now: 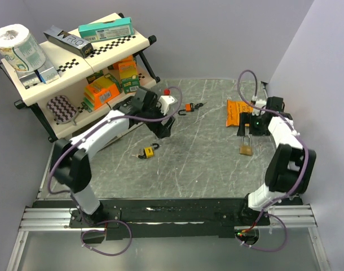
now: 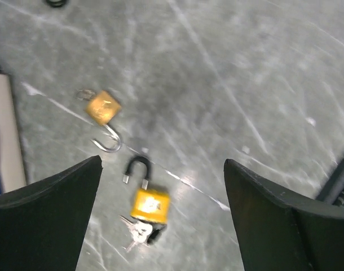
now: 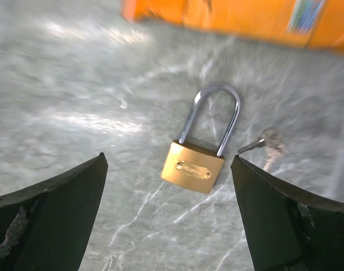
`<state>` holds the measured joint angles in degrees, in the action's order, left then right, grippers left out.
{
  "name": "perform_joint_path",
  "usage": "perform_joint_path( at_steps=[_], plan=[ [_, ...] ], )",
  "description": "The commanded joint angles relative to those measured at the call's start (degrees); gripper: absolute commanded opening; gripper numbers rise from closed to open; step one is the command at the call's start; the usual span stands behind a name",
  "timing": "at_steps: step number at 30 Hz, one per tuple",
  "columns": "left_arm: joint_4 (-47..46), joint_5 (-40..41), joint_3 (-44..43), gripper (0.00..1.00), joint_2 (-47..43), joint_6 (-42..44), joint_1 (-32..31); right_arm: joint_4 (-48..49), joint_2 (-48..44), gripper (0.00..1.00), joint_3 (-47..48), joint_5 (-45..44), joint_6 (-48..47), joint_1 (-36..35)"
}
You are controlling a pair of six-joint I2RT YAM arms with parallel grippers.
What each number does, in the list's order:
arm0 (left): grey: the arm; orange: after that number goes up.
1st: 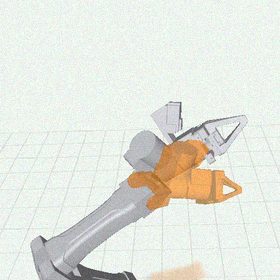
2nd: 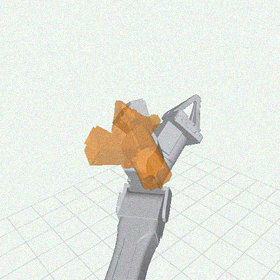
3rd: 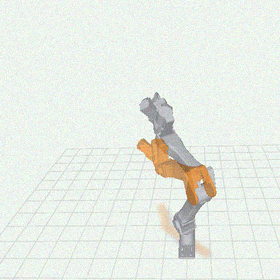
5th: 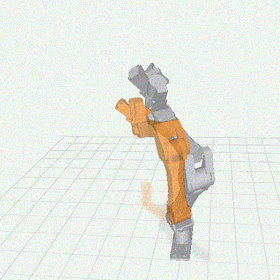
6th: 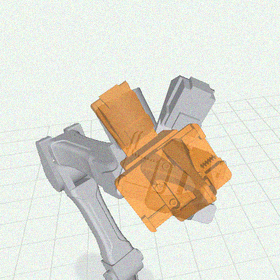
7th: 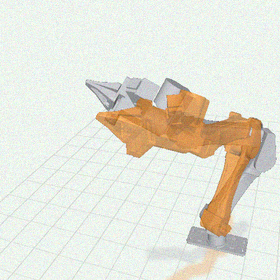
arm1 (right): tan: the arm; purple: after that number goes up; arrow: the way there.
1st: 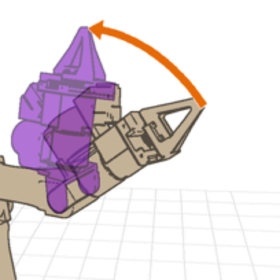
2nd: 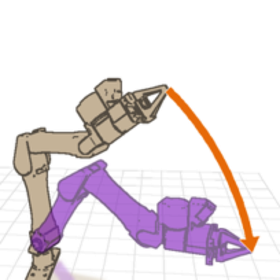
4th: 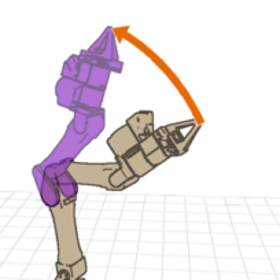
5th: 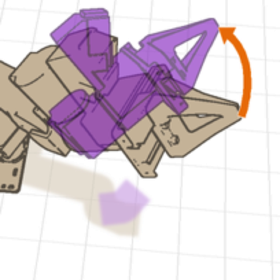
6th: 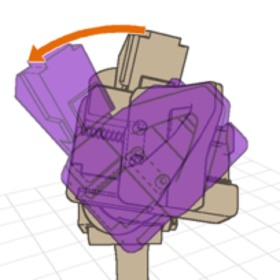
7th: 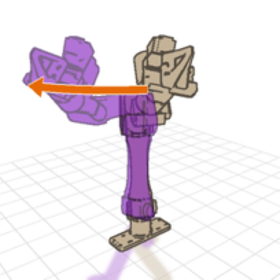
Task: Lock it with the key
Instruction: Place the lock at the center of the board.
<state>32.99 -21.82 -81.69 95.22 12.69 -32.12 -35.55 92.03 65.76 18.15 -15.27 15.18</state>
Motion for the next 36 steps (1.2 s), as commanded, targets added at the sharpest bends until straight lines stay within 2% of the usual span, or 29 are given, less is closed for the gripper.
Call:
perform_joint_path(
  at_steps=[1,2,4,5,8,12,17,23,28,36],
  plan=[
    [2.2,7.3,-7.1,0.91,6.3,-4.1,1.1,2.1,-11.9,1.00,3.2,5.8,-3.2,-0.7],
    [1.8,8.9,-7.5,0.91,7.2,-8.6,1.1,3.9,-13.6,1.00,2.5,9.1,-3.4,-0.7],
    [-0.2,11.1,-7.1,0.91,8.8,-12.2,1.1,5.9,-18.8,1.00,1.4,11.8,-3.1,-0.7],
    [-1.0,13.0,-6.3,0.90,9.7,-18.1,1.0,8.4,-20.2,1.00,0.6,12.5,-2.1,-0.7],
    [-2.1,15.6,-5.1,0.84,11.8,-25.6,1.0,8.1,-23.1,1.00,1.5,17.0,3.6,-0.6],
    [-4.1,16.5,-4.4,0.80,13.7,-30.1,1.0,4.3,-23.1,1.00,3.2,29.0,2.3,-0.6],
    [-6.4,17.6,-4.9,0.78,17.2,-32.6,1.0,2.1,-23.1,1.00,3.2,38.0,-0.6,-0.6],
    [-8.5,17.8,-4.8,0.72,20.4,-34.7,0.1,3.8,-24.6,1.00,1.3,38.9,0.2,-0.6],
    [-10.6,21.6,-5.5,0.66,22.3,-34.7,-2.1,3.0,-24.7,1.00,0.8,38.8,-0.6,-0.6],
    [-11.3,33.1,-6.2,0.60,24.2,-34.4,-4.4,3.5,-25.0,1.00,-0.4,37.7,-0.1,-0.6]
  ],
)
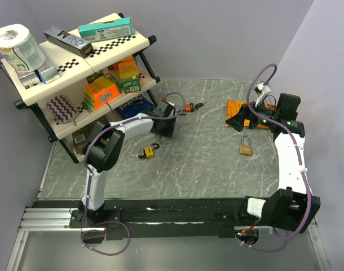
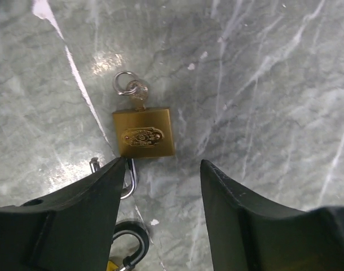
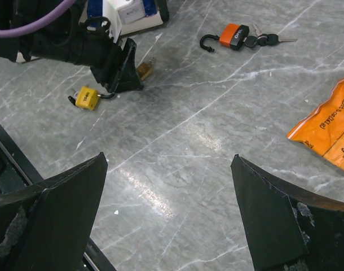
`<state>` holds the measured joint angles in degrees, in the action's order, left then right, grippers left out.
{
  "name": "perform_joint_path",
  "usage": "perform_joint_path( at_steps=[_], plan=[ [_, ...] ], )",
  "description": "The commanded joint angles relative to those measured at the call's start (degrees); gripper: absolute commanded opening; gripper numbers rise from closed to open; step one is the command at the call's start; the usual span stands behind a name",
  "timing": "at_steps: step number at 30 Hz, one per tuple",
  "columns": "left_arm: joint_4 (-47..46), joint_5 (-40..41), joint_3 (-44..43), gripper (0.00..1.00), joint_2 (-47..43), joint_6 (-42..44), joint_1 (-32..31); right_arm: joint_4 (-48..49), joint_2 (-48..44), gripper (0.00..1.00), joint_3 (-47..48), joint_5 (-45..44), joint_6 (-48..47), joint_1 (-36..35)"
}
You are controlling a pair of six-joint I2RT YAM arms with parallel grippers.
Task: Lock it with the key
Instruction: Place the lock at the center of the board, then pick up the lock from the center of the board.
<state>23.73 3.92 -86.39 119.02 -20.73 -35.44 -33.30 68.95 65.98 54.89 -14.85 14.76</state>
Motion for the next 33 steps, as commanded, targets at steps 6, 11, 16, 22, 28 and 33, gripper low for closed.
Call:
perform_joint_path(
  at_steps=[6,11,16,22,28,33],
  plan=[
    [-0.9,10.0,-1.1,0.61,1.3,-2.6,-1.1,1.3,-2.1,1.00,-0.7,1.2,-0.9,-0.3],
    [-1.0,8.4,-1.5,0.66,2.4,-2.3,-1.1,1.1,-1.6,1.00,-0.7,1.5,-0.7,-0.2],
    [-1.5,6.4,-2.1,0.63,3.3,-1.1,-1.1,1.1,-1.6,1.00,-0.6,1.4,-1.0,-0.1],
    [-2.2,5.6,-1.8,0.60,3.9,-0.2,-1.3,1.2,-0.8,1.00,-0.8,1.9,-0.5,-0.2],
    [-1.8,5.1,-2.5,0.52,5.1,-0.5,-1.3,-0.1,0.3,1.00,0.0,2.0,-1.1,-0.2],
    [-1.1,3.6,-1.8,0.35,3.2,-0.7,-1.6,3.2,-1.4,1.00,-1.9,0.6,0.4,-0.2]
  ],
)
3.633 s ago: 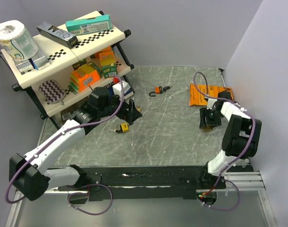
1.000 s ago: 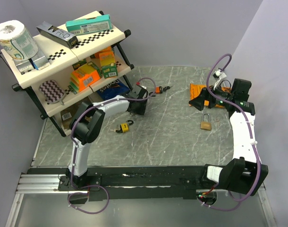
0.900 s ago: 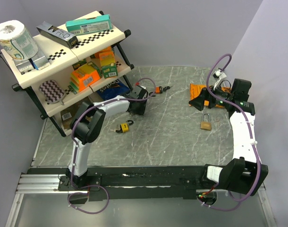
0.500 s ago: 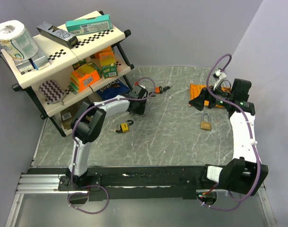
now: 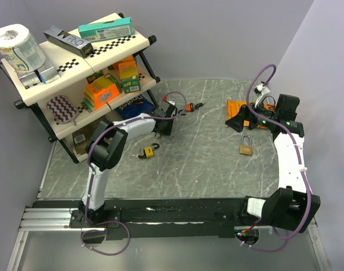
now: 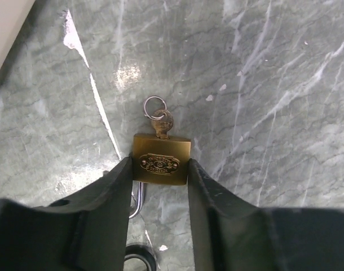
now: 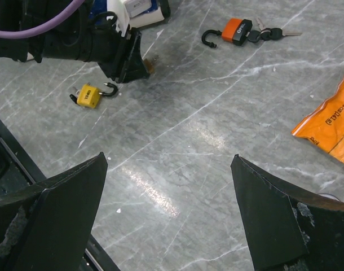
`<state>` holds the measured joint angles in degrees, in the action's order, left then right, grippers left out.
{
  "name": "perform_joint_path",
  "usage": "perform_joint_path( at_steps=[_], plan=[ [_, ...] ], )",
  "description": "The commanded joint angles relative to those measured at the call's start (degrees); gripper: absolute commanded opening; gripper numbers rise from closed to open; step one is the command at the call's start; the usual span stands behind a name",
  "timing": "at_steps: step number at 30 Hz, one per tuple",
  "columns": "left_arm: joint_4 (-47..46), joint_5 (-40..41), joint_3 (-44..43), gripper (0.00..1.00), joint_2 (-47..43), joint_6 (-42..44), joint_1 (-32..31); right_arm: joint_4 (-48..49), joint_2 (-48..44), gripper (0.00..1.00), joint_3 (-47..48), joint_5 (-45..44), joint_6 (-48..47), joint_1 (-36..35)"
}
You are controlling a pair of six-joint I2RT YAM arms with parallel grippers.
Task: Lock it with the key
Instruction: Pick up the lock from the center of the board.
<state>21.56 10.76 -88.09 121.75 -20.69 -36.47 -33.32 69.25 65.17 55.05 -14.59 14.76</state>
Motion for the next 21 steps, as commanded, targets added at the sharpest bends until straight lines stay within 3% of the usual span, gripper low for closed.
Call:
perform_joint_path(
  at_steps=[1,4,9,12,15,21],
  plan=[
    [1.2,-3.6,0.1,0.32,-0.1,-0.5,-0.6,3.3,-1.9,1.00,-1.4,0.9,-0.3,-0.2],
    [1.4,-8.6,1.3,0.17,-4.1,0.9,-1.1,2.5,-3.0,1.00,-2.2,1.6,-3.1,-0.4],
    [1.6,-26.4,4.5,0.11,-12.9,8.3,-1.9,-4.6,-5.3,1.00,-3.3,-1.0,-17.1,-3.9],
    [5.3,-37.2,5.0,0.01,-17.1,12.1,-1.9,-5.2,-9.7,1.00,-7.5,-3.5,-21.8,-6.6],
    [10.2,-49.9,4.2,0.01,-20.1,14.9,-1.9,-6.0,-14.9,1.00,-11.7,-2.7,-26.1,-9.1],
    [15.8,-66.3,3.6,0.01,-24.2,16.6,-2.3,-8.9,-23.5,1.00,-14.7,2.8,-33.7,-16.4]
  ],
)
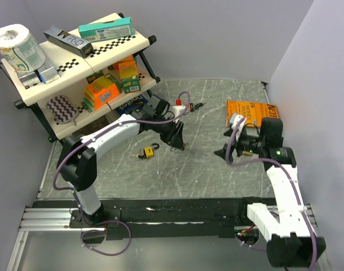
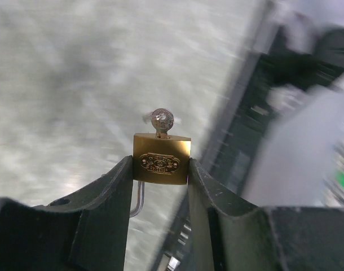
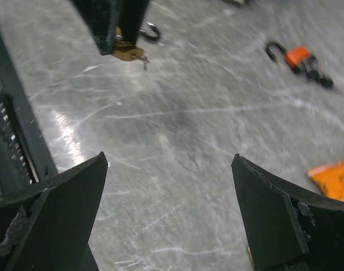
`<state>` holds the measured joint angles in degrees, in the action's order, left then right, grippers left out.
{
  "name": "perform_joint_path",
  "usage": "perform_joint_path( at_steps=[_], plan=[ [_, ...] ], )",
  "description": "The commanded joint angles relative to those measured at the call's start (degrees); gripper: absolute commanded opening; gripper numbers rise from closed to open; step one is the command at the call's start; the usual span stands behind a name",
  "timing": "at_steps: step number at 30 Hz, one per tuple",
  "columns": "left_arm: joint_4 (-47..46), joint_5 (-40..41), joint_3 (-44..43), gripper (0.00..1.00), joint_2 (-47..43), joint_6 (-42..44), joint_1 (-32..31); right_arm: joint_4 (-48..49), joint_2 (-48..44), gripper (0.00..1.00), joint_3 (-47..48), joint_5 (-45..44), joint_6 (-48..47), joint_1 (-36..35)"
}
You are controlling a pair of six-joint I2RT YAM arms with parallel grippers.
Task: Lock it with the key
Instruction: Pick up the lock from the center of the board, then lock the lock.
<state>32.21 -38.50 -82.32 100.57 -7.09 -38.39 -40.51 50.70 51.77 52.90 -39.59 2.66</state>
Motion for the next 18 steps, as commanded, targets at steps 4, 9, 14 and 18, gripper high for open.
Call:
perform_joint_path(
  at_steps=[4,9,14,18],
  plan=[
    [10.8,-24.8,-4.6,0.01,-3.2,5.2,-1.5,-0.9,-9.1,0.93,-2.5,5.7,-10.8,-9.1],
    [13.8,-28.7,-4.8,0.01,-3.7,5.8,-3.8,-2.2,-10.1,0.86,-1.1,5.6,-12.0,-17.0],
    [14.7,-31.2,-5.6,0.01,-3.3,5.3,-5.3,-1.6,-9.9,0.75,-0.8,2.8,-11.5,-23.6],
    [14.1,-32.2,-5.7,0.01,-2.7,3.9,-5.5,-0.3,-9.7,0.71,-0.6,0.7,-9.3,-29.3]
  ],
)
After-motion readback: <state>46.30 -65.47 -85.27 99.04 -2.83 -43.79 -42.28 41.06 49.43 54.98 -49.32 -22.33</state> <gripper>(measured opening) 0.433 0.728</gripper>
